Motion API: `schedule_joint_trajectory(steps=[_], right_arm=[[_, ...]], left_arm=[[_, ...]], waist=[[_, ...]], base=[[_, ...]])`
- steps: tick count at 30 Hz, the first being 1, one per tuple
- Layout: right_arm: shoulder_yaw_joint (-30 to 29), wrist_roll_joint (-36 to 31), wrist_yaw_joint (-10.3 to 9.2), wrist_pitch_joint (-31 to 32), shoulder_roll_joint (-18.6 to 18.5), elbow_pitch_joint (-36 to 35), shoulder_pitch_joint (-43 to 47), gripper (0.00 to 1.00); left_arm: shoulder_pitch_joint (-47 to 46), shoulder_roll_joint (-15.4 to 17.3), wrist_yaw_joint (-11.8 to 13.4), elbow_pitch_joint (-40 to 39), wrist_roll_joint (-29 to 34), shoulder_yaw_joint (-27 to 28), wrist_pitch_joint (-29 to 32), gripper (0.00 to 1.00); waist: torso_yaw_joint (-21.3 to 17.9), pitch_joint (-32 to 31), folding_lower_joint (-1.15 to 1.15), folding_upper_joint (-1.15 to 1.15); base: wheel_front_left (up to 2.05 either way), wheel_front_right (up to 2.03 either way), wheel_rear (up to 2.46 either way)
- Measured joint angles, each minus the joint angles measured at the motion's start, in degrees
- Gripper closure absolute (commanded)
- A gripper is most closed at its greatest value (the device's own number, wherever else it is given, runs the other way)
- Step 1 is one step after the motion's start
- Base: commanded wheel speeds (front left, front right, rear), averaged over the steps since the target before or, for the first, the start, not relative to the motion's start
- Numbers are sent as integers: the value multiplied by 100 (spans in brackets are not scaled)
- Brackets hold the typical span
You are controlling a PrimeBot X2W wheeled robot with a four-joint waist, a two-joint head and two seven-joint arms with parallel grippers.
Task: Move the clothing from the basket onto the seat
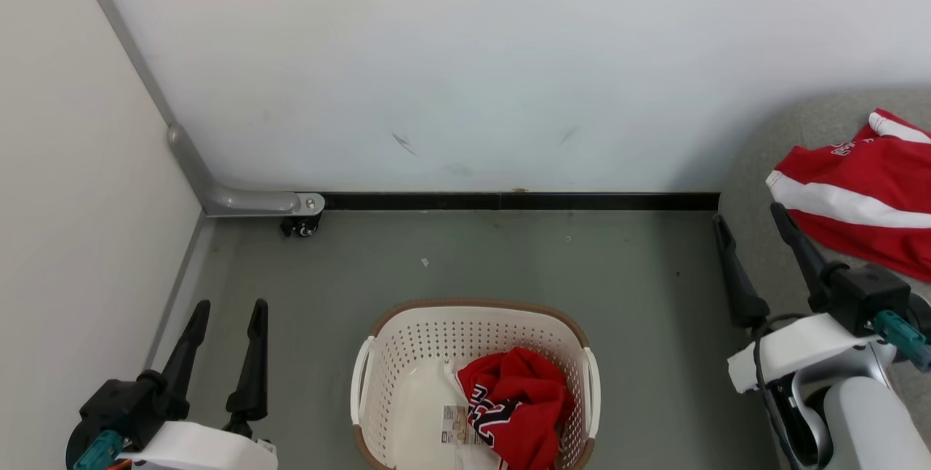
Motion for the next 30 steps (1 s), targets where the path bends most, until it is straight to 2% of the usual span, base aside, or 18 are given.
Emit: schedule_joint_trajectory(steps=[30], right_arm=[[189,66,0,0,70,-342,856,0]], left_arm=[[450,-32,-124,211,136,148,0,0]], waist=[[-180,-545,0,0]], base=[[0,0,0]])
